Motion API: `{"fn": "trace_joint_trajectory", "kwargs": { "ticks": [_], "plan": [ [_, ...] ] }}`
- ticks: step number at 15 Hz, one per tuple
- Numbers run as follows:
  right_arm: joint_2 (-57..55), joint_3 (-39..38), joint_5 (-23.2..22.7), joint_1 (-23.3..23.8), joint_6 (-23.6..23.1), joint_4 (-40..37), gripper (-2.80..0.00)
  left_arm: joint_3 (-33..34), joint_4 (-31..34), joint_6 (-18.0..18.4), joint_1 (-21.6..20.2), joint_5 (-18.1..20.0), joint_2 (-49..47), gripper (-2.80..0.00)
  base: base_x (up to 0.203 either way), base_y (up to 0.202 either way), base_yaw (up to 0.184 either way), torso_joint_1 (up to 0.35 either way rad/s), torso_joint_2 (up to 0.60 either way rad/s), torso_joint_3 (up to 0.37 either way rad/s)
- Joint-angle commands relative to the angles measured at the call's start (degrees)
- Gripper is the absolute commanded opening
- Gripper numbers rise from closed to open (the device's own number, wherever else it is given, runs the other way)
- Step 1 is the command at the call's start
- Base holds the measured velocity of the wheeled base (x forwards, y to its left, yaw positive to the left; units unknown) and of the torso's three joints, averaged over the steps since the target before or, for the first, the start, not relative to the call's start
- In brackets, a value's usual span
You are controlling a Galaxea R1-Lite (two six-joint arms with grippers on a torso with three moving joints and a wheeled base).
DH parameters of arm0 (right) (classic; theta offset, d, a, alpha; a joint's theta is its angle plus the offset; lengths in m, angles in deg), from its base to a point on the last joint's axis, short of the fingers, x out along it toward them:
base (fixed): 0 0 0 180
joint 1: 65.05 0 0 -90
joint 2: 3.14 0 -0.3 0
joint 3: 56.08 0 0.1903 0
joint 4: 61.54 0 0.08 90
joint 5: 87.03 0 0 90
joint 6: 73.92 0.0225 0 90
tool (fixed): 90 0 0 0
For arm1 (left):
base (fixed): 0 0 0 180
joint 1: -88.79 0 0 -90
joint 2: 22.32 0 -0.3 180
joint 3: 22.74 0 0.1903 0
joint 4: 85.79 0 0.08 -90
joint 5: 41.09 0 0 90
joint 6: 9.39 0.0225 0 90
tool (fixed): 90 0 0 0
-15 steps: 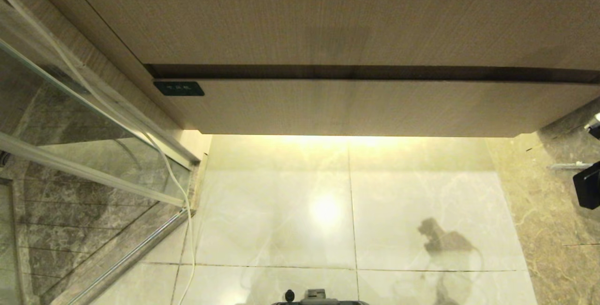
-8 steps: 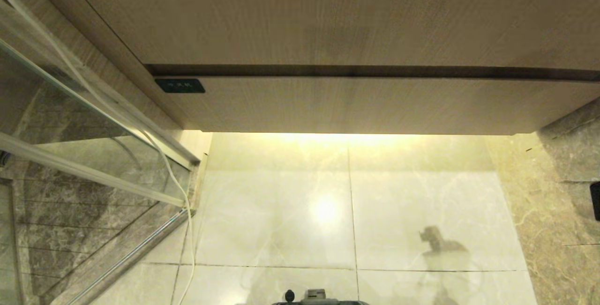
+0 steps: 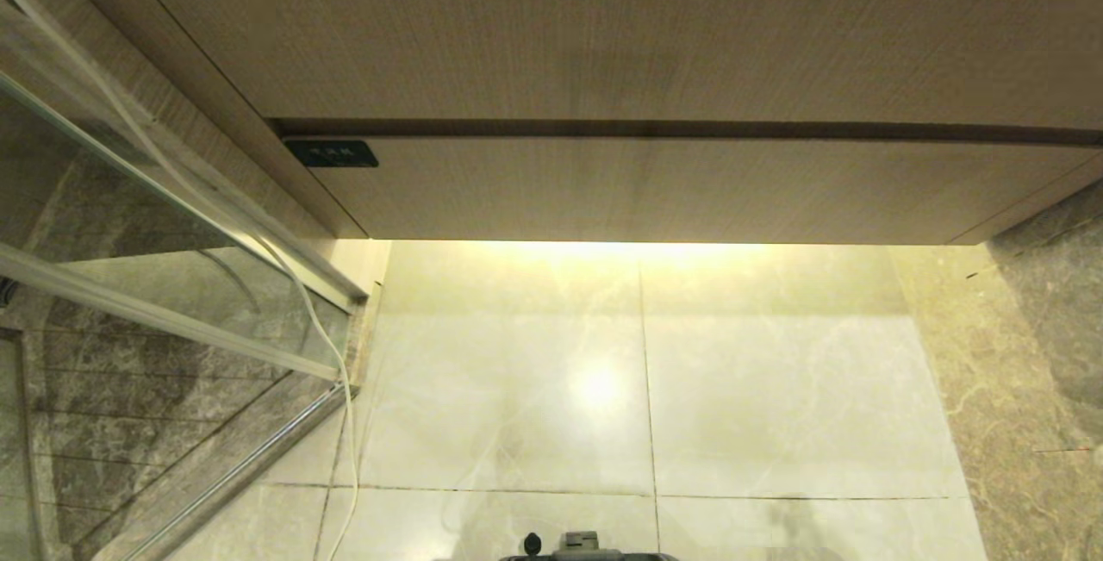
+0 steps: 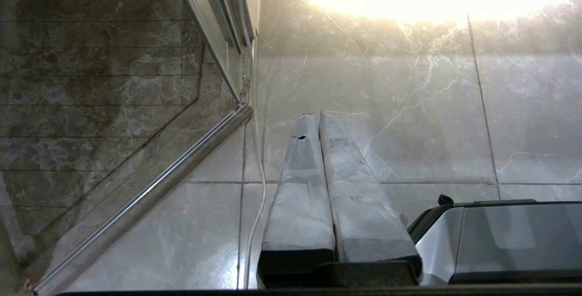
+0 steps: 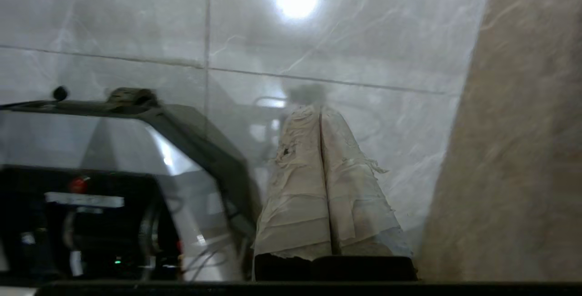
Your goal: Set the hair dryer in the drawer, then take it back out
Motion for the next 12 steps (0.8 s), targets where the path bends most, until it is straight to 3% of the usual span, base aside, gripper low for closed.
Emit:
{"fn": "trace_joint_trajectory", "kwargs": {
  "ticks": [1,3,8,12],
  "plan": [
    [12.6,-8.6,4.4,-5.2,5.4,0.5,-2.80,0.0,0.0,0.0,0.0,0.0,-0.1,-2.80,0.000,0.000,0.000,0.000,0.00,0.000],
    [17.4,-14.1,12.0,-8.9,10.1,3.1,-2.80,0.0,0.0,0.0,0.0,0.0,0.0,-2.80,0.000,0.000,0.000,0.000,0.00,0.000],
    [36.8,-26.0,17.9,-19.8,13.1,9.3,-2.80,0.0,0.0,0.0,0.0,0.0,-0.1,-2.80,0.000,0.000,0.000,0.000,0.00,0.000],
    [46.5,-27.6,19.4,-22.0,13.5,10.7,-2.80,0.0,0.0,0.0,0.0,0.0,-0.1,-2.80,0.000,0.000,0.000,0.000,0.00,0.000]
  ]
}}
